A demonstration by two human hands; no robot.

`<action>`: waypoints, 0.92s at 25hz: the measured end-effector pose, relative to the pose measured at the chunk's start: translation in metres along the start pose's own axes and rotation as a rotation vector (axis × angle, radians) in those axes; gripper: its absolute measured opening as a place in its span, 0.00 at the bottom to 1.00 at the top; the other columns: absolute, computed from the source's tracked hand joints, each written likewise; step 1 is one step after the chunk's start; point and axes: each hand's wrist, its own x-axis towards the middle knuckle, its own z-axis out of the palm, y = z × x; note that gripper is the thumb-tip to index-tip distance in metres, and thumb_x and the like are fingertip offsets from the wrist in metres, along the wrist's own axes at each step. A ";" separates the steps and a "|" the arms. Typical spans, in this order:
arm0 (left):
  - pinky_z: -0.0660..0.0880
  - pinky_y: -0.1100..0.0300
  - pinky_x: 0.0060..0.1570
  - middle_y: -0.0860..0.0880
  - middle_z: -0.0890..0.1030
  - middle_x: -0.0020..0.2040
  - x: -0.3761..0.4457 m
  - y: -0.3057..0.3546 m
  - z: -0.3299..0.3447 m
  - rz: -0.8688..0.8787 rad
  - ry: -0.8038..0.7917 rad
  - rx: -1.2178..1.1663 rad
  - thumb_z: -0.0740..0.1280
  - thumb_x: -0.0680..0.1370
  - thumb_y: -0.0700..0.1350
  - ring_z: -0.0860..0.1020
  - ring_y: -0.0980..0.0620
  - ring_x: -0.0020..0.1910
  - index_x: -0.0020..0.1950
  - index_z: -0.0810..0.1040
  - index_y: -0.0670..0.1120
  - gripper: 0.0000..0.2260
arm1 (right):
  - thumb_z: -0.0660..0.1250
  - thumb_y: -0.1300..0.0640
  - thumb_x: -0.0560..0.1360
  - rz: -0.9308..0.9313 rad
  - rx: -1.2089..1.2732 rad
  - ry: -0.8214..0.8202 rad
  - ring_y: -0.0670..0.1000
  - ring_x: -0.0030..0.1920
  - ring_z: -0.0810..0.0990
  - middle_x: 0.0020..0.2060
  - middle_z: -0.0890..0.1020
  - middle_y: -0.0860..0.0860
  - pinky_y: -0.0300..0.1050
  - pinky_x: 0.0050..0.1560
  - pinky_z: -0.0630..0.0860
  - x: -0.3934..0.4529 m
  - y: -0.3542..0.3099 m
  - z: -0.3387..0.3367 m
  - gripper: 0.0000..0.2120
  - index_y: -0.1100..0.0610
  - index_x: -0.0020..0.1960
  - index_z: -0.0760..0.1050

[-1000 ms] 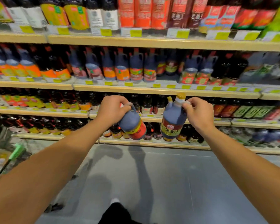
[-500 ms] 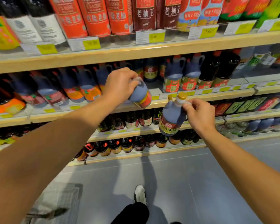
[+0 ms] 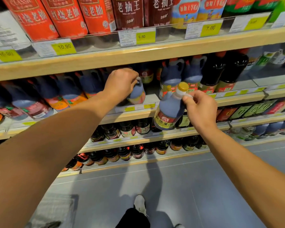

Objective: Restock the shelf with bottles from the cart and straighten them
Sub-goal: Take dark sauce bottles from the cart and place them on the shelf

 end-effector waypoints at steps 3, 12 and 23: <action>0.73 0.50 0.40 0.44 0.79 0.41 0.003 -0.002 0.010 -0.041 -0.015 0.014 0.64 0.74 0.44 0.77 0.41 0.44 0.43 0.78 0.45 0.04 | 0.65 0.54 0.75 0.002 0.092 0.070 0.49 0.40 0.77 0.35 0.79 0.46 0.43 0.40 0.69 0.014 -0.002 0.008 0.05 0.52 0.41 0.77; 0.75 0.51 0.41 0.45 0.80 0.42 -0.011 -0.010 0.018 -0.011 0.099 -0.037 0.64 0.75 0.45 0.78 0.43 0.44 0.45 0.80 0.45 0.07 | 0.65 0.55 0.75 0.106 0.262 0.288 0.44 0.38 0.75 0.35 0.78 0.45 0.25 0.34 0.67 0.036 -0.029 0.041 0.05 0.54 0.44 0.78; 0.75 0.49 0.41 0.46 0.80 0.43 -0.028 -0.025 0.028 -0.021 0.235 -0.081 0.65 0.75 0.44 0.78 0.44 0.44 0.47 0.81 0.46 0.06 | 0.65 0.54 0.74 -0.206 0.191 0.234 0.50 0.38 0.78 0.35 0.81 0.48 0.47 0.39 0.72 0.059 -0.020 0.085 0.06 0.55 0.46 0.79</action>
